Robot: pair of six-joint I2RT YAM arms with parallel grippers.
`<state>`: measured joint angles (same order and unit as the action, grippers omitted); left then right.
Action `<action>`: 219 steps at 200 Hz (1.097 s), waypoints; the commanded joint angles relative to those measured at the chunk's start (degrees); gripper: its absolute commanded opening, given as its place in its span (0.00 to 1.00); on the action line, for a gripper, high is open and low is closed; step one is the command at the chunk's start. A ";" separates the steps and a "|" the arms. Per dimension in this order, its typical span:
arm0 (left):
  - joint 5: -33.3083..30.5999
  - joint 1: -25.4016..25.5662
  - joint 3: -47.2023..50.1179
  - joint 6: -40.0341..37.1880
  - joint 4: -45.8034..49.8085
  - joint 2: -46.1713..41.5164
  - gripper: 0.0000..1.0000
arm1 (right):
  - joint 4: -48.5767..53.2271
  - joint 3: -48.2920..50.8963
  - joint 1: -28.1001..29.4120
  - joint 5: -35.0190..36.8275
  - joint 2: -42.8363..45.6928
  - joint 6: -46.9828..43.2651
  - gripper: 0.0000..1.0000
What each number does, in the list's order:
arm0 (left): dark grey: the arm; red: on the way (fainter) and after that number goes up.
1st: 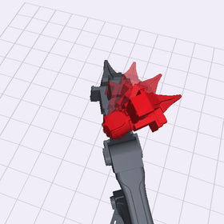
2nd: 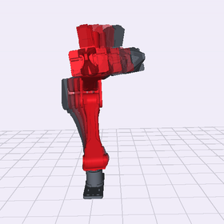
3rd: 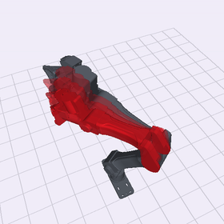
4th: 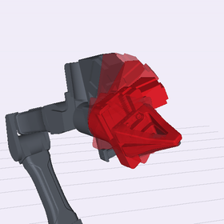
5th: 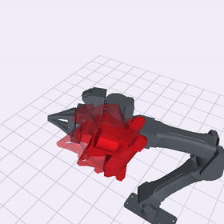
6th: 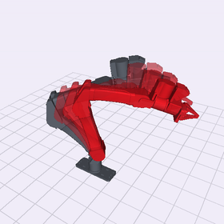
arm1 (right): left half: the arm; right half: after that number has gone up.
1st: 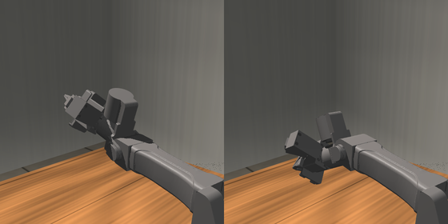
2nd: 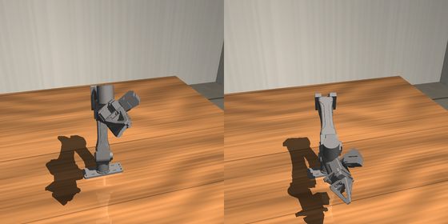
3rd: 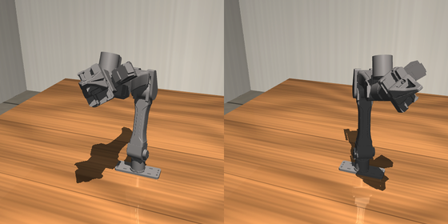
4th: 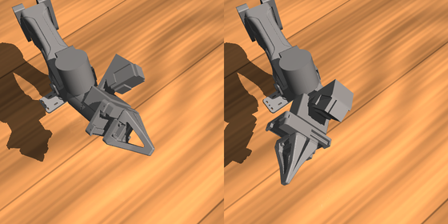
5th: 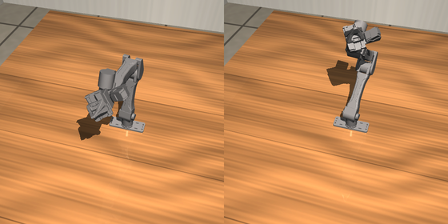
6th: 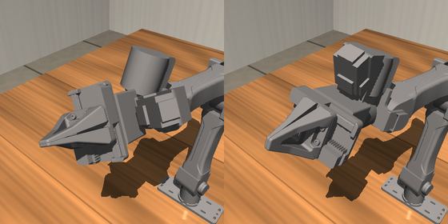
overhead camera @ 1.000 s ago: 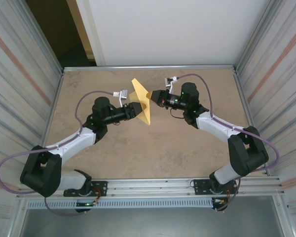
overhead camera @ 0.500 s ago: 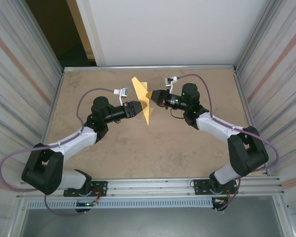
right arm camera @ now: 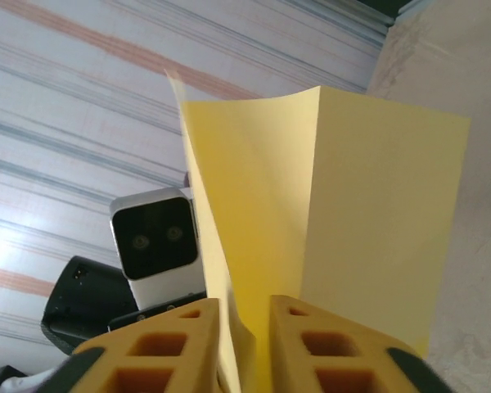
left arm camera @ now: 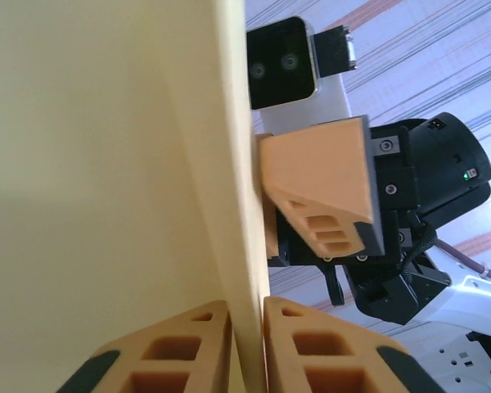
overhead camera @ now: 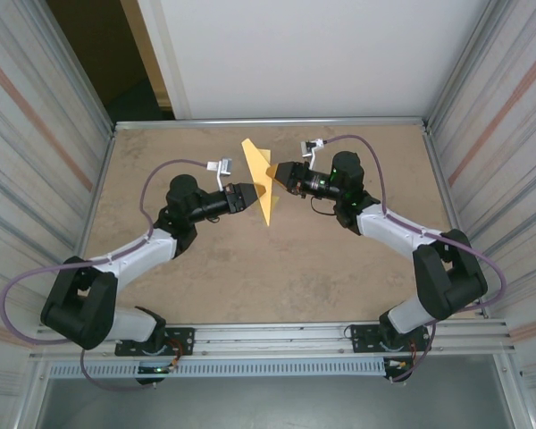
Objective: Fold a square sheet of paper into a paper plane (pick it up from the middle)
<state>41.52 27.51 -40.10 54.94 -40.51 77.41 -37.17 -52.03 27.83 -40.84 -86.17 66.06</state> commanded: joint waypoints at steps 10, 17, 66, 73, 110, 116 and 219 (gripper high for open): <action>-0.24 0.27 -0.96 -1.53 1.53 -0.32 0.15 | 7.10 -0.02 -1.44 0.27 4.36 -3.22 0.39; -0.74 0.18 -1.04 -2.03 2.85 -0.58 0.14 | 10.41 -0.08 -1.76 1.18 5.54 -5.26 0.43; -7.42 -0.28 -5.60 -14.26 26.40 -3.18 0.14 | 35.19 1.39 -4.51 16.32 17.98 -20.36 0.66; -9.79 -0.05 -7.07 -17.11 31.60 -3.36 0.14 | 38.18 1.43 -4.92 18.44 19.41 -21.98 0.68; -32.14 4.58 -19.47 -33.39 61.69 -0.81 0.14 | 52.24 0.92 -5.66 29.02 25.10 -28.95 0.69; -36.41 5.67 -21.76 -35.24 65.71 0.41 0.14 | 53.26 1.25 -5.84 30.07 26.03 -29.26 0.69; -83.30 17.57 -49.42 -38.42 98.82 33.68 0.14 | 59.13 4.97 -7.57 37.04 32.47 -29.62 0.70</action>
<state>-30.33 43.59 -85.78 17.56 49.80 107.11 19.94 -48.31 20.86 -6.46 -55.05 36.97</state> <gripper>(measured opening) 0.137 0.699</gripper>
